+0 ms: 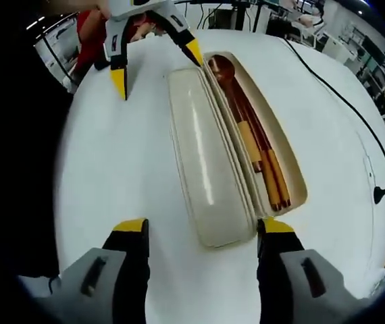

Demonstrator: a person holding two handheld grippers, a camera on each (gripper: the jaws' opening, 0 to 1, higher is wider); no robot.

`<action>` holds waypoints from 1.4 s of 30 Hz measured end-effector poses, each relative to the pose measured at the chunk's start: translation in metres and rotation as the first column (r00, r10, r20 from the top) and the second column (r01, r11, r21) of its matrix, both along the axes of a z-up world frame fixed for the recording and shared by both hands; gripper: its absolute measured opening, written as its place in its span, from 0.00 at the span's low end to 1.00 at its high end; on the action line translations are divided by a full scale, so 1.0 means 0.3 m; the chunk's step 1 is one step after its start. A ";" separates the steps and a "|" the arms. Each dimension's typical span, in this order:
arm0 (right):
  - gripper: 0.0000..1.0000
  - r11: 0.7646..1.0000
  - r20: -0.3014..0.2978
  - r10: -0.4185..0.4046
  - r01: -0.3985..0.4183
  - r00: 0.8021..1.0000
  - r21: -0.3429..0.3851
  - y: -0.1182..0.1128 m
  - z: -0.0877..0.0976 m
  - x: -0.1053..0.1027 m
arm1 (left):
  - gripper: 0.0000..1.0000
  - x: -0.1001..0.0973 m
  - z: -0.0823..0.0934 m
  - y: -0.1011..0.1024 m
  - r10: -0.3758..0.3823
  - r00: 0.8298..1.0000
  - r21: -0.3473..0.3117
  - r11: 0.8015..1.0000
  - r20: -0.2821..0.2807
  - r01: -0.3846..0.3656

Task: Arrange the utensils inside the cutlery case until each visible utensil rests in its matching compartment.

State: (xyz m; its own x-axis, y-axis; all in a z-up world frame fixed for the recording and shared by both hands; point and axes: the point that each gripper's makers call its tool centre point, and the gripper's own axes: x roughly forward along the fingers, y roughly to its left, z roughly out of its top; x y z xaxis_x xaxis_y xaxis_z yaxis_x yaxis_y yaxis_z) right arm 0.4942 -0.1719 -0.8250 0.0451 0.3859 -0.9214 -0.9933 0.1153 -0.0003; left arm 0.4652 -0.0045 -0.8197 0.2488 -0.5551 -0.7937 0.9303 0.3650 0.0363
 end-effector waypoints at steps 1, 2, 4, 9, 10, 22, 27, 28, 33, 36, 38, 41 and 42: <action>0.61 1.000 0.001 0.002 -0.002 1.000 0.007 0.000 0.001 -0.006 | 0.78 0.000 0.001 -0.013 -0.019 1.000 -0.001 1.000 0.010 0.019; 0.59 1.000 0.003 -0.001 0.001 1.000 0.013 -0.001 0.001 -0.010 | 0.78 -0.002 0.000 -0.020 -0.022 1.000 0.000 1.000 0.007 0.022; 0.56 1.000 0.005 0.000 0.000 1.000 0.021 0.001 0.002 -0.019 | 0.76 -0.005 0.001 -0.037 -0.040 0.999 0.003 0.999 0.008 0.040; 0.41 0.999 0.004 0.046 -0.046 0.999 -0.005 0.019 0.004 -0.058 | 0.65 -0.032 0.000 -0.065 -0.065 0.998 0.000 0.998 -0.013 0.065; 0.37 0.997 0.003 0.079 -0.079 0.997 -0.015 0.023 0.005 -0.073 | 0.62 -0.036 -0.001 -0.067 -0.067 0.998 0.000 0.998 -0.015 0.067; 0.36 0.980 -0.003 0.145 -0.144 0.989 -0.137 0.065 0.000 -0.133 | 0.38 -0.093 0.001 -0.109 -0.181 0.981 0.193 0.963 -0.066 0.190; 0.36 0.984 -0.013 0.105 -0.105 0.994 -0.144 0.060 0.000 -0.133 | 0.37 -0.098 0.004 -0.122 -0.280 0.959 0.309 0.909 -0.045 0.280; 0.37 0.986 -0.015 0.096 -0.097 0.995 -0.137 0.061 0.000 -0.132 | 0.37 -0.099 0.002 -0.125 -0.266 0.962 0.324 0.907 -0.061 0.271; 0.37 0.985 -0.016 0.090 -0.091 0.996 -0.146 0.065 0.000 -0.134 | 0.37 -0.094 -0.002 -0.125 -0.250 0.963 0.394 0.879 -0.099 0.269; 0.37 0.984 -0.018 0.091 -0.093 0.996 -0.149 0.067 0.000 -0.134 | 0.37 -0.090 -0.006 -0.126 -0.246 0.962 0.415 0.868 -0.115 0.272; 0.37 0.984 -0.019 0.089 -0.091 0.996 -0.153 0.068 0.000 -0.133 | 0.38 -0.087 -0.006 -0.122 -0.243 0.961 0.416 0.867 -0.129 0.275; 0.37 0.984 -0.014 0.087 -0.088 0.996 -0.154 0.070 0.001 -0.139 | 0.38 -0.104 -0.011 -0.119 -0.190 0.968 0.387 0.890 -0.166 0.242; 0.37 0.984 -0.013 0.089 -0.090 0.996 -0.152 0.070 0.001 -0.139 | 0.38 -0.112 -0.013 -0.120 -0.166 0.969 0.376 0.899 -0.181 0.224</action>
State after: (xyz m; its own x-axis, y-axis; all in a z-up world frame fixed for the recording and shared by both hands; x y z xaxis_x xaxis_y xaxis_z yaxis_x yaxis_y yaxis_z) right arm 0.4524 -0.1511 -0.8247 0.0110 0.2435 -0.9698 -0.9997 0.0251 -0.0051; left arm 0.4316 -0.0406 -0.8237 0.0370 -0.2186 -0.9751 0.9873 0.1588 0.0018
